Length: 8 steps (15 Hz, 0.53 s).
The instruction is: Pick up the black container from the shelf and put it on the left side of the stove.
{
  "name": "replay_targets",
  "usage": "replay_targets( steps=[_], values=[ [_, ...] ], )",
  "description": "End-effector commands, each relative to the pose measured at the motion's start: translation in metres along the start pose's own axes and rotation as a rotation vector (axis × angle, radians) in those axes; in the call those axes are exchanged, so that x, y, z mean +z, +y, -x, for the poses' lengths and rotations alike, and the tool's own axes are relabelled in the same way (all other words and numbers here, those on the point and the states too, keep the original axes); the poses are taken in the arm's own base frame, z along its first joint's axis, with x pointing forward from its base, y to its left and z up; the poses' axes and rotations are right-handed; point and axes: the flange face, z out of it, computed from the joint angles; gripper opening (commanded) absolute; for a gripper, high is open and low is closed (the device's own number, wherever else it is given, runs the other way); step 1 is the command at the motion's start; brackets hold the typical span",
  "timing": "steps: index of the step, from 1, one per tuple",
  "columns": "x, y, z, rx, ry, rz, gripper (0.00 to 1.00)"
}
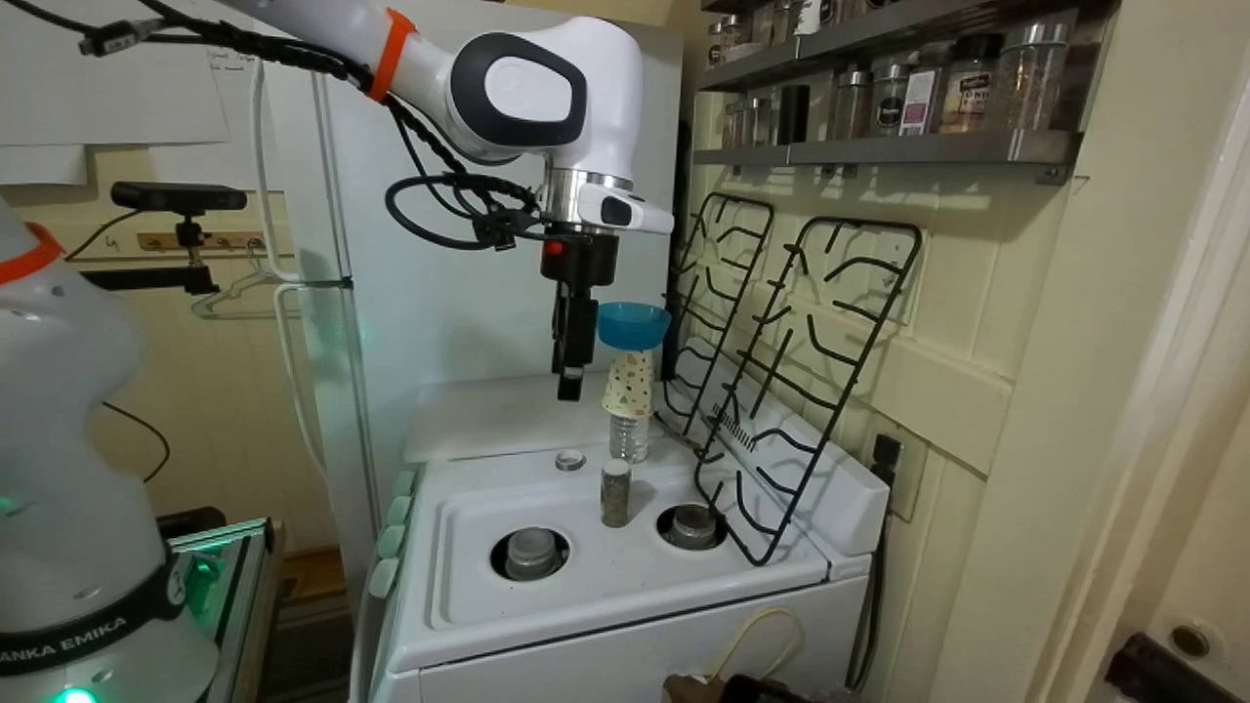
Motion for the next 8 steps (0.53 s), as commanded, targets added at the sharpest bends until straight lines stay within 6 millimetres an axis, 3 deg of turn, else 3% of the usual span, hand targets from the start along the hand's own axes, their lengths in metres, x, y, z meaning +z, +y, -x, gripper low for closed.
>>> replay_targets(
  steps=[1, 5, 8],
  values=[
    [0.0, 0.0, 0.0, 0.0, -0.001, 0.0, 1.0],
    [0.0, 0.0, 0.0, 0.0, -0.001, 0.0, 1.0],
    [-0.023, -0.007, -0.005, -0.001, 0.214, -0.039, 1.0]
  ],
)
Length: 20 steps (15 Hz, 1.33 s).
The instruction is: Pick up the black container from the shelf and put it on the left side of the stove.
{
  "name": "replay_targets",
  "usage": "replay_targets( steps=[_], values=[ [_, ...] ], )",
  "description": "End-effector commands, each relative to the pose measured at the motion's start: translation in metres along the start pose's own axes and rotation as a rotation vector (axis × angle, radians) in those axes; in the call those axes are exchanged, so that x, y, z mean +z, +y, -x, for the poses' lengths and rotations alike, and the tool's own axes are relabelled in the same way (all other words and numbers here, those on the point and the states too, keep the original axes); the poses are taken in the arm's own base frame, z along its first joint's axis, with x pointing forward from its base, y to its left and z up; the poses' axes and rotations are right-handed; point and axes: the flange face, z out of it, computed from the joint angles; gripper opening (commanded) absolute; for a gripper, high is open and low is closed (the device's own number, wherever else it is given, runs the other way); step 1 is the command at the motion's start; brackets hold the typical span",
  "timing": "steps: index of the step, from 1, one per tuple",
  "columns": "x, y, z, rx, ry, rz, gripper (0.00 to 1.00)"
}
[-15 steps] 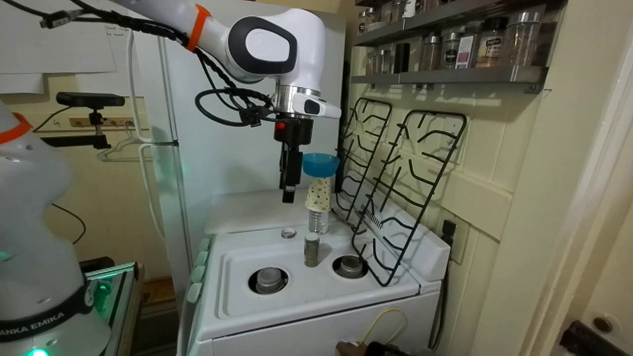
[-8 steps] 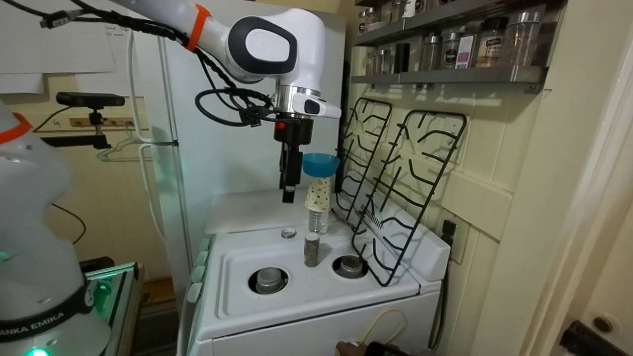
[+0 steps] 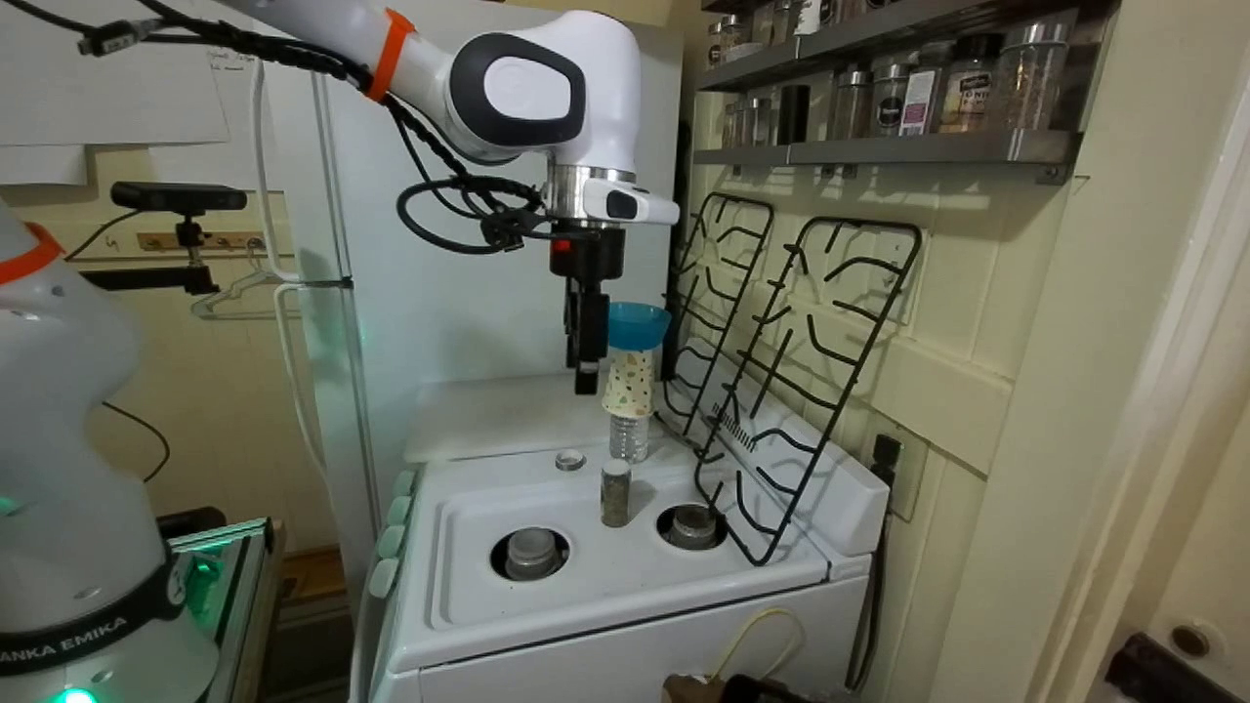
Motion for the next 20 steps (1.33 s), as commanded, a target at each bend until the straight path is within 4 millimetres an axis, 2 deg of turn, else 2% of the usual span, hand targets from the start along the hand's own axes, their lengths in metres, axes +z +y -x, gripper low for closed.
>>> replay_targets(
  steps=[1, 3, 5, 8, 10, 12, 13, 15, 17, 18, 20],
  values=[
    [-0.028, -0.009, -0.001, -0.017, 0.203, -0.014, 1.0],
    [-0.05, -0.021, -0.005, -0.049, 0.32, -0.024, 1.0],
    [-0.075, -0.042, -0.005, -0.085, 0.436, -0.036, 1.0],
    [-0.122, -0.07, 0.009, -0.162, 0.607, -0.023, 1.0],
    [-0.157, -0.082, 0.018, -0.189, 0.73, -0.037, 1.0],
    [-0.181, -0.086, 0.023, -0.191, 0.856, -0.061, 1.0],
    [-0.168, -0.085, 0.017, -0.201, 0.775, -0.061, 1.0],
    [-0.183, -0.086, 0.023, -0.201, 0.833, -0.072, 1.0],
    [-0.184, -0.085, 0.023, -0.199, 0.838, -0.072, 1.0],
    [-0.189, -0.087, 0.019, -0.191, 0.912, -0.083, 1.0],
    [-0.214, -0.089, 0.005, -0.185, 1.059, -0.098, 1.0]
  ],
)
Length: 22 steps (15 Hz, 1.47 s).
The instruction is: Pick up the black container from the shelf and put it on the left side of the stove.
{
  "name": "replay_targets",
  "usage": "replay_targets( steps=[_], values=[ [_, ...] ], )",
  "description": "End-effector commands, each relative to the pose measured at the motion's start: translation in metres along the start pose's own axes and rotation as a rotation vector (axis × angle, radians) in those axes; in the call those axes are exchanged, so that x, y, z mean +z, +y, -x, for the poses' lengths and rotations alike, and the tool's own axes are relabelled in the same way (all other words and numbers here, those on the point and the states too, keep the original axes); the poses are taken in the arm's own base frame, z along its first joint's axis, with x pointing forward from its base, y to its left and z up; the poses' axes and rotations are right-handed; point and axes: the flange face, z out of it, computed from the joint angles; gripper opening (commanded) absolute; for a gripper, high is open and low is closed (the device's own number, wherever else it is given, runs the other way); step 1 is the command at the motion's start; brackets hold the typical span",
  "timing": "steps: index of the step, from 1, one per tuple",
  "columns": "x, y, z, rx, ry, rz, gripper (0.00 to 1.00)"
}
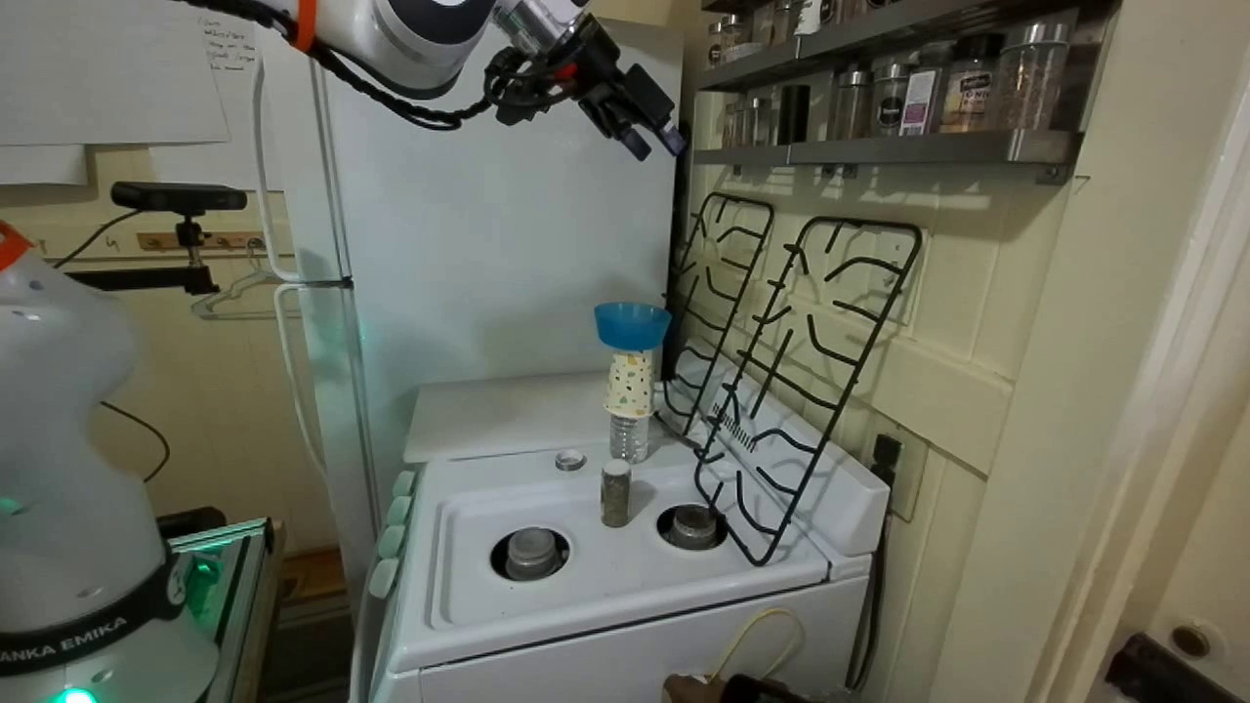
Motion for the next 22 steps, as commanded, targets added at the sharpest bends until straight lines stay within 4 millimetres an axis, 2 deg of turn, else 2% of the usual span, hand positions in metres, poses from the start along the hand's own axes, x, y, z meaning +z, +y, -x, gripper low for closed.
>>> replay_targets(
  steps=[1, 4, 8, 14, 18, 22],
  values=[
    [-0.001, -0.002, -0.041, -0.015, 0.209, 0.006, 1.0],
    [-0.003, -0.01, -0.069, -0.058, 0.399, -0.002, 1.0],
    [-0.002, -0.001, -0.084, -0.03, 0.504, 0.046, 1.0],
    [0.002, 0.004, -0.081, -0.008, 0.491, 0.057, 1.0],
    [0.015, 0.014, -0.064, 0.094, 0.512, 0.049, 1.0],
    [0.034, 0.016, -0.048, 0.155, 0.521, 0.022, 1.0]
  ],
)
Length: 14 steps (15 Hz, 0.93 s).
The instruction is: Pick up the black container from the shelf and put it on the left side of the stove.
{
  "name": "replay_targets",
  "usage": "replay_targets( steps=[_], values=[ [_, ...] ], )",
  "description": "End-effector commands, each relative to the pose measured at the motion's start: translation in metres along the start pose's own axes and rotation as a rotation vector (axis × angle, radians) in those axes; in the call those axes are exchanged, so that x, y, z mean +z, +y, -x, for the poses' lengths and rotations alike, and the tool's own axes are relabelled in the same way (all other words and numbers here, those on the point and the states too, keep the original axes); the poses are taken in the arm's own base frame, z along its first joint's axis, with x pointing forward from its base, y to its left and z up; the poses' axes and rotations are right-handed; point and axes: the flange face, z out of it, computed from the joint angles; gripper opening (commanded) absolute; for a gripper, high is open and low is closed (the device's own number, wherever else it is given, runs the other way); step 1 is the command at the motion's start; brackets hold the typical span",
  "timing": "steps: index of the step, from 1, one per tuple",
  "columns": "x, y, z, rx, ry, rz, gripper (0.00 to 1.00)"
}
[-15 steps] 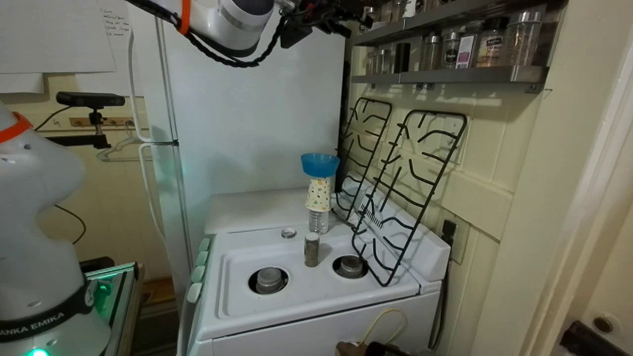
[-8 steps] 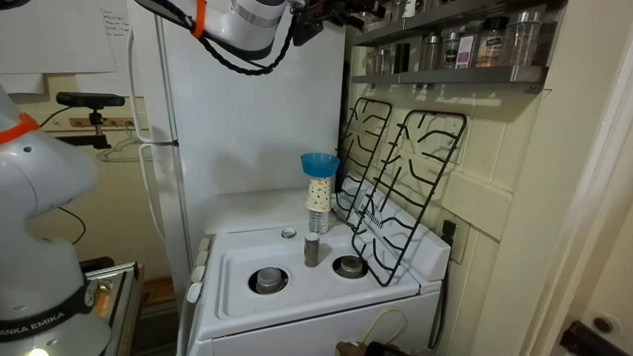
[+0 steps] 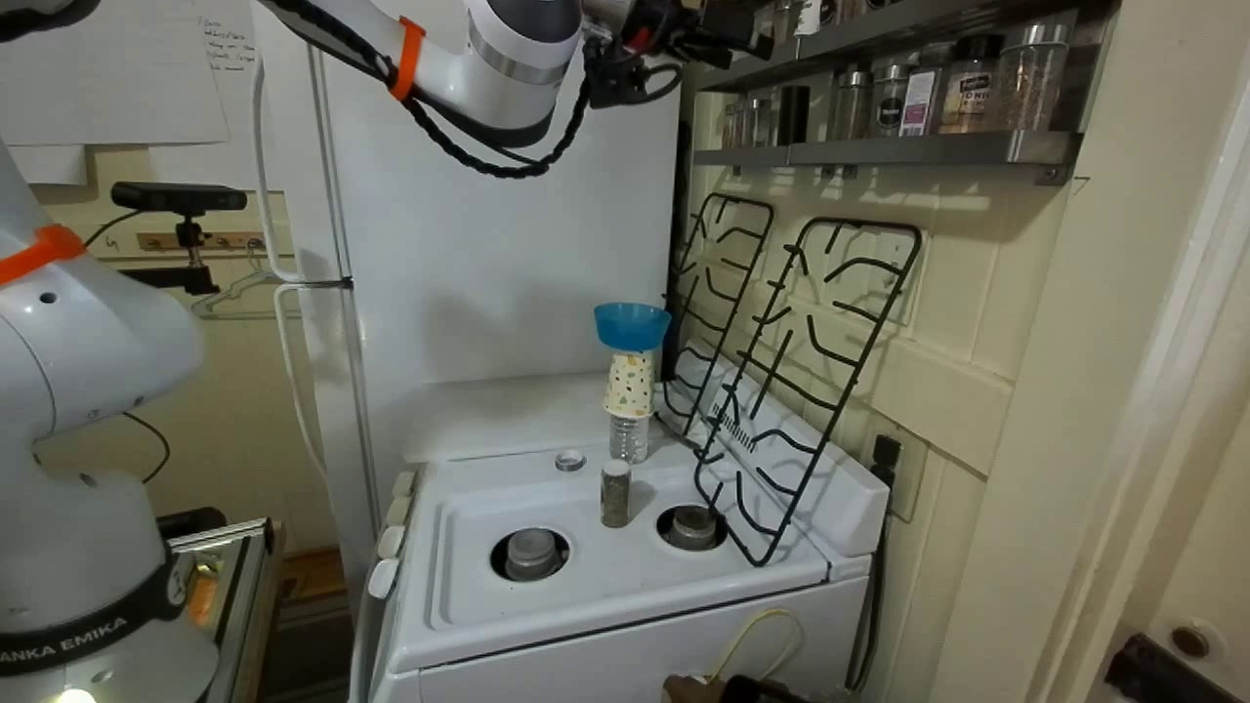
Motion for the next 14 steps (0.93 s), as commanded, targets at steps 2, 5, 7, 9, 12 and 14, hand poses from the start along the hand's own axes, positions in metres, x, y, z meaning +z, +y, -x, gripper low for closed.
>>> replay_targets(
  steps=[2, 5, 7, 9, 12, 14],
  values=[
    [0.005, -0.005, 0.03, 0.033, -0.009, -0.015, 1.0],
    [0.01, -0.009, 0.037, -0.018, -0.017, -0.009, 1.0],
    [0.016, -0.009, 0.039, -0.031, -0.019, -0.005, 1.0],
    [0.024, -0.005, 0.043, -0.066, -0.032, 0.023, 1.0],
    [0.026, -0.003, 0.042, -0.05, -0.046, 0.017, 1.0],
    [0.028, -0.001, 0.042, -0.059, -0.047, 0.022, 1.0]
  ],
)
